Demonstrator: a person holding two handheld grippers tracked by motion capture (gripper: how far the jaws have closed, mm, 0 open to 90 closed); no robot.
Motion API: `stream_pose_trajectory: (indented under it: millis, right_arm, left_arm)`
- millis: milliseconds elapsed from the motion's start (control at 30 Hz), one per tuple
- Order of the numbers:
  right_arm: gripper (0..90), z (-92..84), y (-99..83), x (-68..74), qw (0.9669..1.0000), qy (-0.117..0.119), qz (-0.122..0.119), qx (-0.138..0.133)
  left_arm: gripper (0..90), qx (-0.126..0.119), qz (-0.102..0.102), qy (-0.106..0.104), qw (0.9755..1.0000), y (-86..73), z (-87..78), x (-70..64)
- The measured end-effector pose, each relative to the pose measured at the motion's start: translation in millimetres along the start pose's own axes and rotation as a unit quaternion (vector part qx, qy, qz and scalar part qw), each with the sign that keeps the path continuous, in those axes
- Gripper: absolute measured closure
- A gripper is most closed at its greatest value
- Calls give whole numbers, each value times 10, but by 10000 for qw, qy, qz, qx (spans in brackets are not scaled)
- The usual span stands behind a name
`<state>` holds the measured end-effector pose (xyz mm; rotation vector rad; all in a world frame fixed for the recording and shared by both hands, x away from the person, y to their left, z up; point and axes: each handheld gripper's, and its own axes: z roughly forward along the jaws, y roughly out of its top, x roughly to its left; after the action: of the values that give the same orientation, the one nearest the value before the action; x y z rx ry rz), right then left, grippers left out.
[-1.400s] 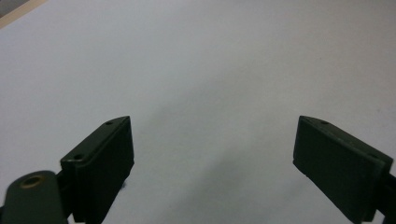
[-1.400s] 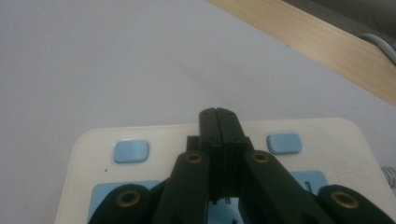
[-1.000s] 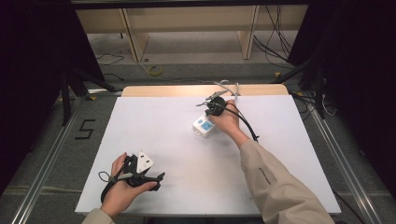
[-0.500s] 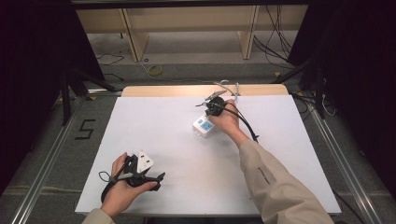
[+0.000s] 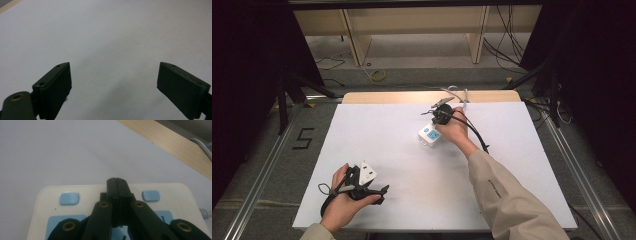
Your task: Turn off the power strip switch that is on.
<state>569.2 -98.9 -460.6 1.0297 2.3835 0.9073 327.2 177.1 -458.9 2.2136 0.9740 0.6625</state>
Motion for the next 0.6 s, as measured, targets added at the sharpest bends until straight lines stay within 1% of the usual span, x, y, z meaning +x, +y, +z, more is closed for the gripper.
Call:
stream_pose_trajectory:
  millis: [200,400,600]
  right_arm:
    - [900,0,8,-3,10000,6,4,26]
    - [900,6,20,4,9999,-11,-110,81]
    - [900,9,17,4,9999,-8,-105,101]
  left_arm:
    - [120,-6,6,-7,10000,1,0,-3]
    - [120,-6,9,-13,10000,2,0,-6]
    - [120,19,41,-25,10000,3,2,-4]
